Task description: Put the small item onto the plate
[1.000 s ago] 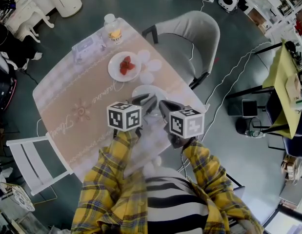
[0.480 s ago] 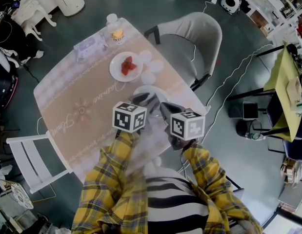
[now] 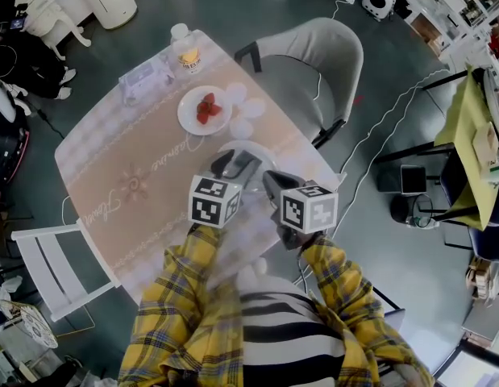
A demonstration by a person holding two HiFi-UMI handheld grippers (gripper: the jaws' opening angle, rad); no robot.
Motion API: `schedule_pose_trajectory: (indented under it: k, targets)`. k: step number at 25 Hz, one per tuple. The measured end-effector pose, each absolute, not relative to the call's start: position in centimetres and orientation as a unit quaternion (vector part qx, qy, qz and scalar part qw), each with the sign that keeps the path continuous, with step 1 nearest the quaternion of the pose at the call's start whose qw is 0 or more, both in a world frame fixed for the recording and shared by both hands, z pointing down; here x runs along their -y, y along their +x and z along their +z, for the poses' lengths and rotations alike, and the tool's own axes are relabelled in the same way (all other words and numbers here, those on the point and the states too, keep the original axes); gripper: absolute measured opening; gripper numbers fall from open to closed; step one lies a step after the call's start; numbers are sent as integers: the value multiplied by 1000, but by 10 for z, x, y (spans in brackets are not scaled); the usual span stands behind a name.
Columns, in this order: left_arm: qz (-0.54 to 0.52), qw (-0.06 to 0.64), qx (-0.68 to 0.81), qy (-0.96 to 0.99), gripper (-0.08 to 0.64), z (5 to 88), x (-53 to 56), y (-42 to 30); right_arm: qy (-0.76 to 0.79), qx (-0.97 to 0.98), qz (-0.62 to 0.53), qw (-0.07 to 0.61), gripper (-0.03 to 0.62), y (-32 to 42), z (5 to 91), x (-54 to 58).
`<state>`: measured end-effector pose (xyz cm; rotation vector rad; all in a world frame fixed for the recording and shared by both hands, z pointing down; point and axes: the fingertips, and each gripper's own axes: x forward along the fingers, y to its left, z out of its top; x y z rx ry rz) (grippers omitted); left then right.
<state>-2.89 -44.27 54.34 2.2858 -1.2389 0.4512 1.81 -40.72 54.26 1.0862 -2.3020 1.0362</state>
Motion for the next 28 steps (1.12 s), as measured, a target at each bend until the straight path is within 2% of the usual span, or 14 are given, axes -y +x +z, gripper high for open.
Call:
schedule_pose_trajectory:
  k: [3, 9, 28]
  targets:
    - [147, 240, 463, 840, 138, 534, 436, -30, 388, 821, 371, 192, 0, 20, 542, 404]
    - [131, 250, 465, 839, 72, 528, 409, -33, 391, 821, 372, 186, 0, 24, 540, 396]
    - [95, 264, 462, 841, 15, 518, 307, -29, 390, 830, 351, 188, 0, 36, 533, 327]
